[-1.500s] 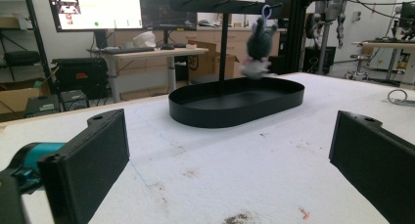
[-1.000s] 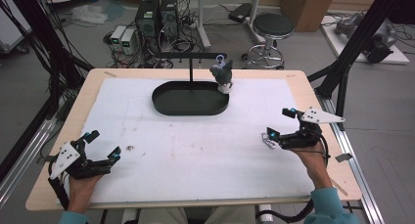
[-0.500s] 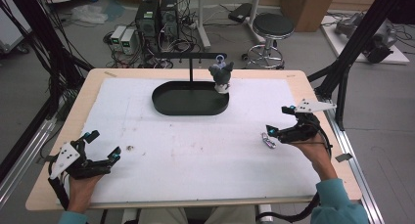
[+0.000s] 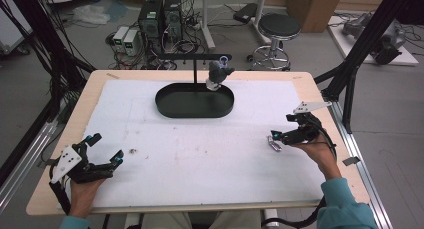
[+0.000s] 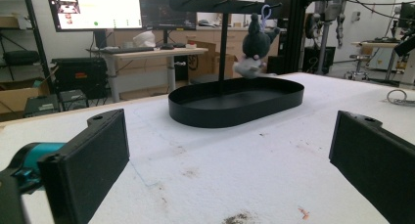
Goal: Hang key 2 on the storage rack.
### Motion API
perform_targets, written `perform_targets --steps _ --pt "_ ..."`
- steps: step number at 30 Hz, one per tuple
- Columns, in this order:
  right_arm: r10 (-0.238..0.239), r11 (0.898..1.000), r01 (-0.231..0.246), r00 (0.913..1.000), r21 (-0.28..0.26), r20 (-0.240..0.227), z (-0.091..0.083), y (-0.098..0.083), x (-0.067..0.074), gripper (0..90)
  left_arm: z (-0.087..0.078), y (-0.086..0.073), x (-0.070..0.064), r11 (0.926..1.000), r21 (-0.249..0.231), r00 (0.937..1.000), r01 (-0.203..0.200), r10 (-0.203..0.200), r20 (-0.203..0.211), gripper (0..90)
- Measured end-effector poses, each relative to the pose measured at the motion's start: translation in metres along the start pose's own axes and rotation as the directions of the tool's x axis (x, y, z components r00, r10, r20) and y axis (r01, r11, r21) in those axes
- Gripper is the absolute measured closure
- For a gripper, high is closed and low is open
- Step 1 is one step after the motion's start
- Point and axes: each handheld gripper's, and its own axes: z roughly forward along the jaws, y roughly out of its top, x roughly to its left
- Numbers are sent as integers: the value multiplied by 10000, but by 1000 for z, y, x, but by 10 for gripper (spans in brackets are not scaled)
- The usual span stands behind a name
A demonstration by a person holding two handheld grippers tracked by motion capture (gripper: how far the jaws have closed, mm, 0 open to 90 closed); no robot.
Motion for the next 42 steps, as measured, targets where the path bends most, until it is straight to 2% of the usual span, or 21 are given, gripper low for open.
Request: perform_targets --steps 7,10,15,25,29,31,34,42 --pt "-215 9947 221 9997 1007 -75 13 -1 1 118 0 0 0 10000 8 10000 9 -9 4 17" --pt "-297 9928 293 9996 1159 15 16 -1 3 120 0 0 0 10000 2 10000 2 -2 1 17" --pt "-326 9864 319 9995 1614 15 20 -2 2 172 0 0 0 10000 -4 10000 -5 5 -1 17" --pt "-39 9758 85 9998 2187 -217 27 -7 -1 261 0 0 0 10000 -3 10000 -5 5 7 17" --pt "115 9698 -56 9997 2440 -228 30 -10 -3 327 0 0 0 10000 -5 10000 -13 13 11 17" --pt "307 9631 -227 9992 2681 -257 31 -11 -4 362 0 0 0 10000 0 10000 -22 22 15 17" --pt "386 9604 -261 9985 2774 -396 32 -13 -6 424 0 0 0 10000 -16 10000 -2 2 9 17" --pt "472 9535 -391 9987 2989 -200 35 -13 -6 554 0 0 0 10000 -16 10000 8 -8 -1 17"
